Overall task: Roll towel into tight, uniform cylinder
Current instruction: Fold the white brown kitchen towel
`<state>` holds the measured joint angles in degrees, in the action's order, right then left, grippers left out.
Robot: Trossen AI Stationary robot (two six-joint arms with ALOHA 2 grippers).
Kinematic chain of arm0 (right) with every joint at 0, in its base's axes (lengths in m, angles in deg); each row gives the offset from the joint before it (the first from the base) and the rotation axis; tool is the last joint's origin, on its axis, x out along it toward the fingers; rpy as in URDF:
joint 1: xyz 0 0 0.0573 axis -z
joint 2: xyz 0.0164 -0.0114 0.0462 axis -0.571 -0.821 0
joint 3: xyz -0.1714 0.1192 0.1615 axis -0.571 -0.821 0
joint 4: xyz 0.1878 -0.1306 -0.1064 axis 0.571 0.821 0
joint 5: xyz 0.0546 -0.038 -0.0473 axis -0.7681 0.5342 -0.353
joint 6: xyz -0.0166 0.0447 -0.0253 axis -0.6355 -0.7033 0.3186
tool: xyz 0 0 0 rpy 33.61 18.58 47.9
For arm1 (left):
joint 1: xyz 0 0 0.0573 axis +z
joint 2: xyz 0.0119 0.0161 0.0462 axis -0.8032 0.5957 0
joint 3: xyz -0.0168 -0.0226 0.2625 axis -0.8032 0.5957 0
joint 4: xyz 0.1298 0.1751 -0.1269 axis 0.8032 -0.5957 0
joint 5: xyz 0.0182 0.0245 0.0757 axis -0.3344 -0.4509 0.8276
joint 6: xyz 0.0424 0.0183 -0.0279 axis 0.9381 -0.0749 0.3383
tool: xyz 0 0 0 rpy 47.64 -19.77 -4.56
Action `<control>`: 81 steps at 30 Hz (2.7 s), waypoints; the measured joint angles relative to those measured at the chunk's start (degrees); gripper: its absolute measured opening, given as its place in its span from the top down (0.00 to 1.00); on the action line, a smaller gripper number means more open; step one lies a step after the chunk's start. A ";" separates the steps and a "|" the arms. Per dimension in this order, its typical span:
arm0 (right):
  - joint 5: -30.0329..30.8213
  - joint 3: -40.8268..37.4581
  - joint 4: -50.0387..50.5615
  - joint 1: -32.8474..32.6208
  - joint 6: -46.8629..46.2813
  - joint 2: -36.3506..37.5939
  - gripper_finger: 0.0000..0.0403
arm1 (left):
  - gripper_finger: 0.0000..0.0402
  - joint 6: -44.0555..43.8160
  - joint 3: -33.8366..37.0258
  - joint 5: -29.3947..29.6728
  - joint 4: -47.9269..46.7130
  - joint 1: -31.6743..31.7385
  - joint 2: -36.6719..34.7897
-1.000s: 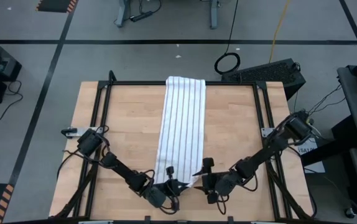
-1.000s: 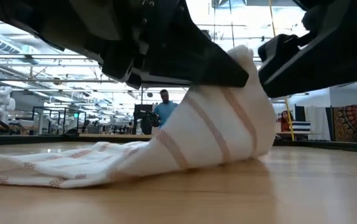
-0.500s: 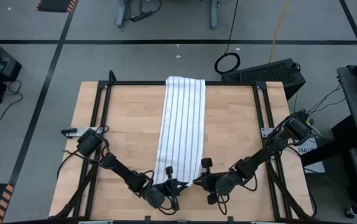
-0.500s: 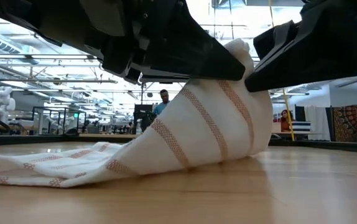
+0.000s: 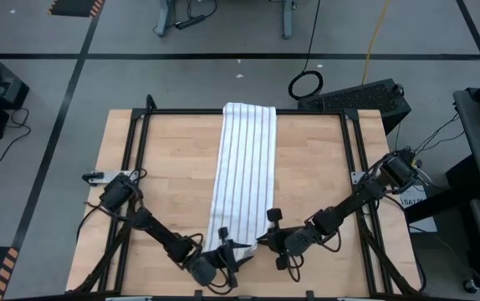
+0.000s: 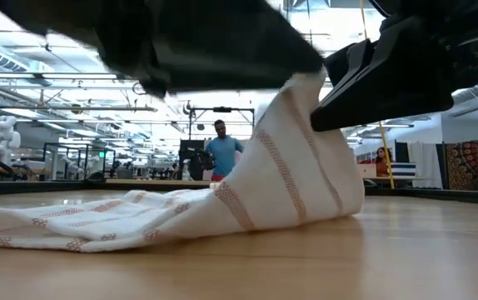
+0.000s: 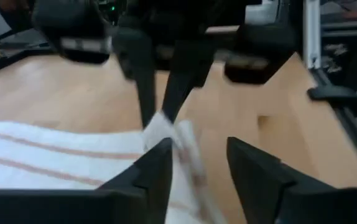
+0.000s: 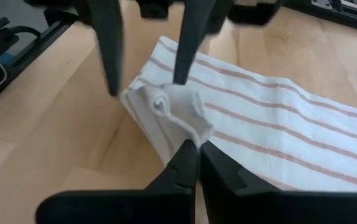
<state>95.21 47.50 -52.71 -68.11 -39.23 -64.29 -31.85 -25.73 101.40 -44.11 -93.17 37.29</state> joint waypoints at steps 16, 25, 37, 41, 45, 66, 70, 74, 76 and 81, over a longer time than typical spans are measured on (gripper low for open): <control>-1.49 0.00 -3.82 1.80 7.50 0.00 1.00 | 0.55 -6.80 -0.07 13.72 -19.96 -6.99 -6.40; -6.16 0.00 -7.70 4.26 11.29 0.00 1.00 | 0.55 -34.98 -0.07 13.10 -51.95 -10.89 -10.13; -15.18 4.14 -4.69 8.17 12.46 -0.07 1.00 | 0.55 -52.83 3.83 8.70 -62.25 -17.24 -10.31; -17.88 7.32 -0.72 9.52 14.72 -0.08 1.00 | 0.55 -52.98 3.85 12.60 -61.94 -18.75 -10.31; -19.30 10.20 1.78 10.65 16.23 -1.10 1.00 | 0.55 -53.05 3.87 12.91 -63.29 -18.99 -10.31; -24.03 17.79 5.77 11.62 16.11 -8.07 1.00 | 0.55 -56.79 12.26 4.34 -50.12 -22.46 -10.16; -24.34 17.77 5.99 11.62 14.33 -8.13 1.00 | 0.55 -55.69 12.28 3.34 -52.78 -21.18 -9.48; -25.42 18.97 9.85 11.85 9.52 -8.13 1.00 | 0.58 -56.02 12.28 3.59 -56.67 -20.63 -9.42; -25.39 20.90 13.90 11.96 8.48 -8.13 1.00 | 0.61 -55.95 12.28 5.01 -57.20 -20.72 -9.48; -25.48 26.39 21.49 12.18 10.05 -8.13 1.00 | 0.67 -58.17 12.19 5.25 -59.30 -22.50 -11.64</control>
<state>69.73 73.89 -31.22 -55.93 -29.18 -72.42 -90.02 -13.54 106.65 -103.41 -115.67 25.65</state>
